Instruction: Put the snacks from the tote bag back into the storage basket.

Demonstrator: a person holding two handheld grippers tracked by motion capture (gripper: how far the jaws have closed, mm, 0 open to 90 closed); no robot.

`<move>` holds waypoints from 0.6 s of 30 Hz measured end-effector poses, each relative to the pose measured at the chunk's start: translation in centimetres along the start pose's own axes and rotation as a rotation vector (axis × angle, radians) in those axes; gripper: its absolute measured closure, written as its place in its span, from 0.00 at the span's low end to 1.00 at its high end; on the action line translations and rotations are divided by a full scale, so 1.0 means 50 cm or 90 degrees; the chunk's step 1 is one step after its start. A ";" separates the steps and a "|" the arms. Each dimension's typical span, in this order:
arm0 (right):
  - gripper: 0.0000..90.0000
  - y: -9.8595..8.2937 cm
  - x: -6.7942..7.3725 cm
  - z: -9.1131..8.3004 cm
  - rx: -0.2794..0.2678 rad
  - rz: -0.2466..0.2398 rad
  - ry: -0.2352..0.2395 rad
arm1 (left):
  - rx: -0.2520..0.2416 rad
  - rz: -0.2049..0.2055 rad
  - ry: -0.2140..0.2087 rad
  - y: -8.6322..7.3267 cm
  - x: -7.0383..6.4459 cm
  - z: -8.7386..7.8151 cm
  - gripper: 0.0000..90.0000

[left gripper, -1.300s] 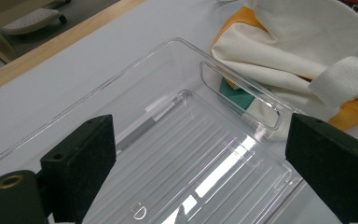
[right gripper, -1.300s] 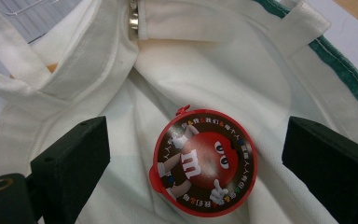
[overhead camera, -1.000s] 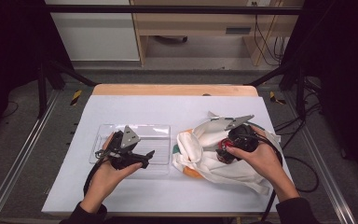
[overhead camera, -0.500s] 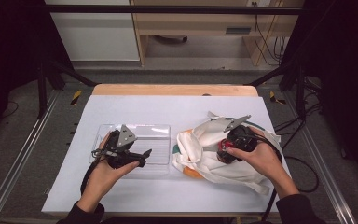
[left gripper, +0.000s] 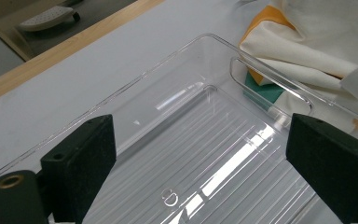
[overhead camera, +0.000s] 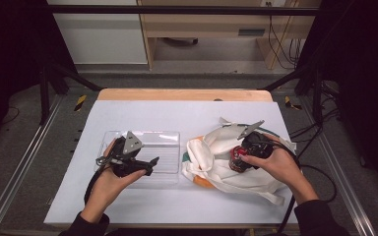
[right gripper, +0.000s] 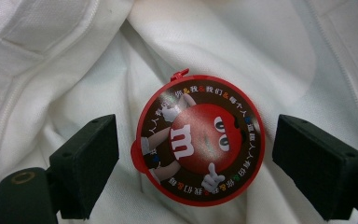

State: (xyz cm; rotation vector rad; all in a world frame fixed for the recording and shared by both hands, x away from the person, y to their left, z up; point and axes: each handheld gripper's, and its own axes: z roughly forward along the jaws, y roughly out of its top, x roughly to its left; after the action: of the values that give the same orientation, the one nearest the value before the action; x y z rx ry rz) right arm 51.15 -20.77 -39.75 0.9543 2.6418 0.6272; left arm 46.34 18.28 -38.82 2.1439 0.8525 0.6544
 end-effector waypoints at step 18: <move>0.20 0.003 -0.005 0.011 0.028 -0.015 0.007 | -0.001 -0.012 0.005 -0.004 0.010 0.000 0.09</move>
State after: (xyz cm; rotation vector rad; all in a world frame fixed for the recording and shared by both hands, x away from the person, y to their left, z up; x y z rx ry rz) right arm 51.64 -20.66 -40.12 0.9325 2.6832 0.5736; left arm 46.58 18.77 -38.89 2.1301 0.8746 0.6550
